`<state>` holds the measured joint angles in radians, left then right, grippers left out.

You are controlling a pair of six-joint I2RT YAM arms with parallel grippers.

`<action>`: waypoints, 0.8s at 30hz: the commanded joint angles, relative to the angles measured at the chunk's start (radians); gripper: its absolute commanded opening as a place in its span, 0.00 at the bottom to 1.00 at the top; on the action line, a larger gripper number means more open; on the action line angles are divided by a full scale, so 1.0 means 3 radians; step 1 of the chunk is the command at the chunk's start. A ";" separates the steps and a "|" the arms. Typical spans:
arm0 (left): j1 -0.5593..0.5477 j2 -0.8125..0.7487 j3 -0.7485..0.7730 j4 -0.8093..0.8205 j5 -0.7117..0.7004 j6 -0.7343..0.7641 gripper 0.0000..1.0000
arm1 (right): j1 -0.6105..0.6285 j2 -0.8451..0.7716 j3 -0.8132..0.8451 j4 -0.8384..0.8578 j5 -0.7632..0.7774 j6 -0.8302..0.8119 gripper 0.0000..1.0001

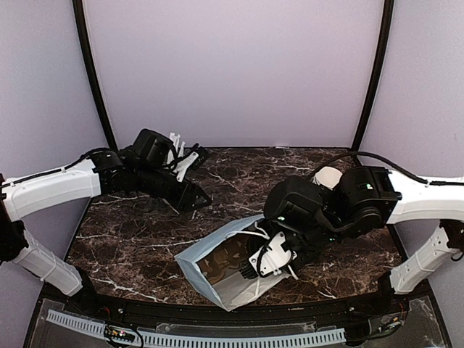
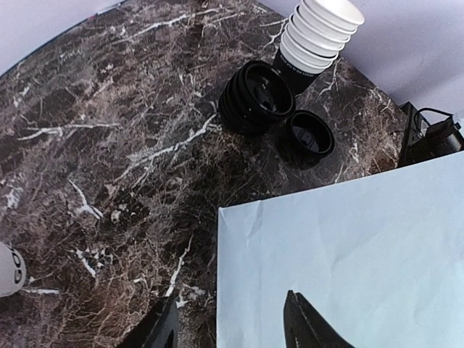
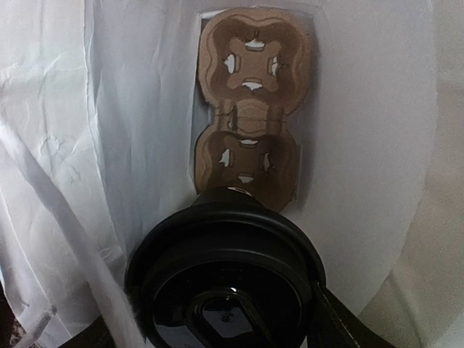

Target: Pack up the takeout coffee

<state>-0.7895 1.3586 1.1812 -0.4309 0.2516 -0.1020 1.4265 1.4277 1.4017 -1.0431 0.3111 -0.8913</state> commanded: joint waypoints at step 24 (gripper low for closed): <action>0.0008 0.0704 -0.0336 0.0756 0.0423 -0.0095 0.51 | 0.0287 -0.0540 -0.0720 0.1089 0.0194 -0.0486 0.51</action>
<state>-0.7891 1.5784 1.0897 -0.2272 0.3462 -0.1360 1.4685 1.3655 1.2297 -0.7280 0.3912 -1.0214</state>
